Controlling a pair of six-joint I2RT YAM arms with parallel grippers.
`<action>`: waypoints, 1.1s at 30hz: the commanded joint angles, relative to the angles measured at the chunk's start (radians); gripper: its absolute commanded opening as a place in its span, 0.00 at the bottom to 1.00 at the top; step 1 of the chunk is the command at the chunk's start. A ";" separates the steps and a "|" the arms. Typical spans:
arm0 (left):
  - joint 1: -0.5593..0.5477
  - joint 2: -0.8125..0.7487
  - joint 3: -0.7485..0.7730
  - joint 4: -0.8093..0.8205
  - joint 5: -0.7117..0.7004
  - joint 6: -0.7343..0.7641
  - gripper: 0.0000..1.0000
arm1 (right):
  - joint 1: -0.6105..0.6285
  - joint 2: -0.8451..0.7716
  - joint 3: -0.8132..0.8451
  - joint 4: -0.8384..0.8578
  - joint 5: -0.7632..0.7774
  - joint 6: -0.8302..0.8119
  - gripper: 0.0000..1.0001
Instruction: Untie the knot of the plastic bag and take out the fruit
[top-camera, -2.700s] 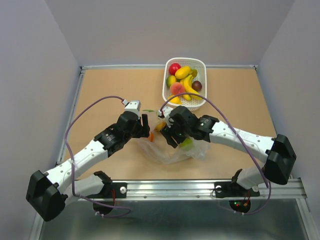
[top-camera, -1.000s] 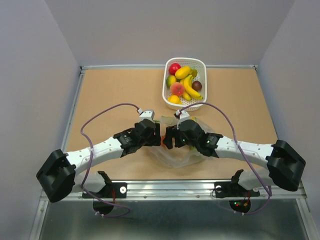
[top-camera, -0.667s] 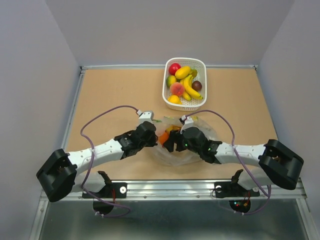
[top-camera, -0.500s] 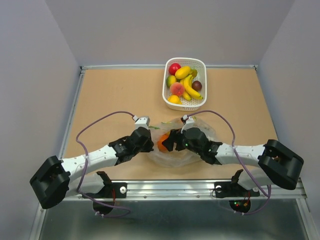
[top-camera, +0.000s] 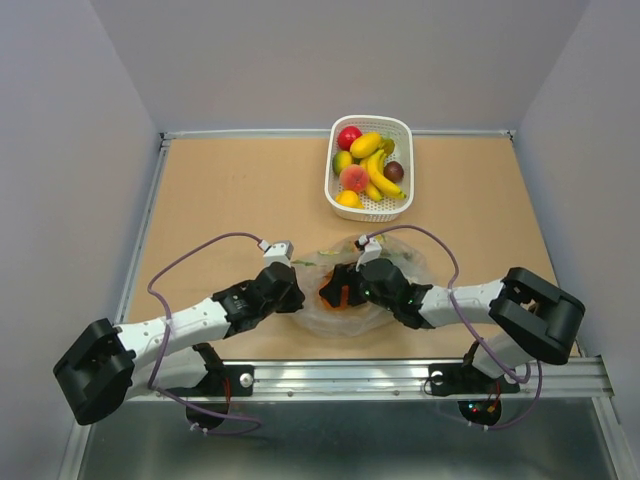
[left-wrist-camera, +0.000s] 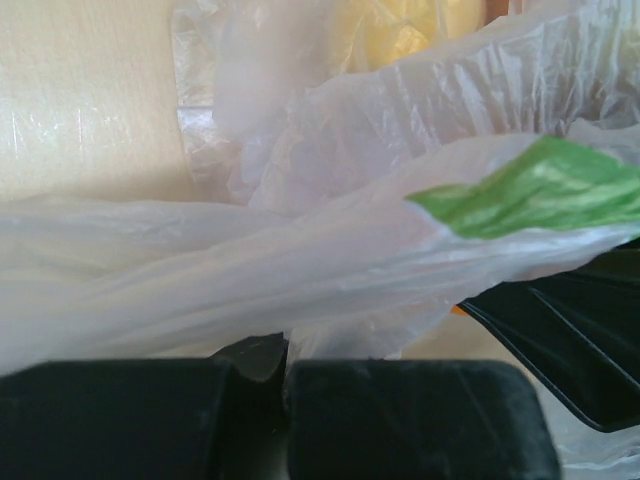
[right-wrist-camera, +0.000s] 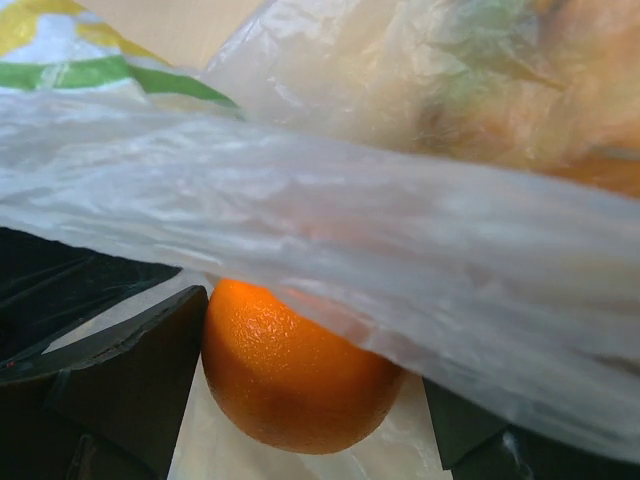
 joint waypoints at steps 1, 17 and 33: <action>-0.008 0.006 0.027 -0.003 -0.021 -0.005 0.00 | 0.014 0.036 0.044 0.052 0.006 -0.017 0.86; 0.034 0.016 0.300 -0.352 -0.319 0.146 0.00 | 0.023 -0.255 0.205 -0.218 -0.208 -0.193 0.05; 0.089 -0.021 0.289 -0.322 -0.152 0.284 0.00 | 0.021 -0.464 0.346 -0.260 0.076 -0.440 0.01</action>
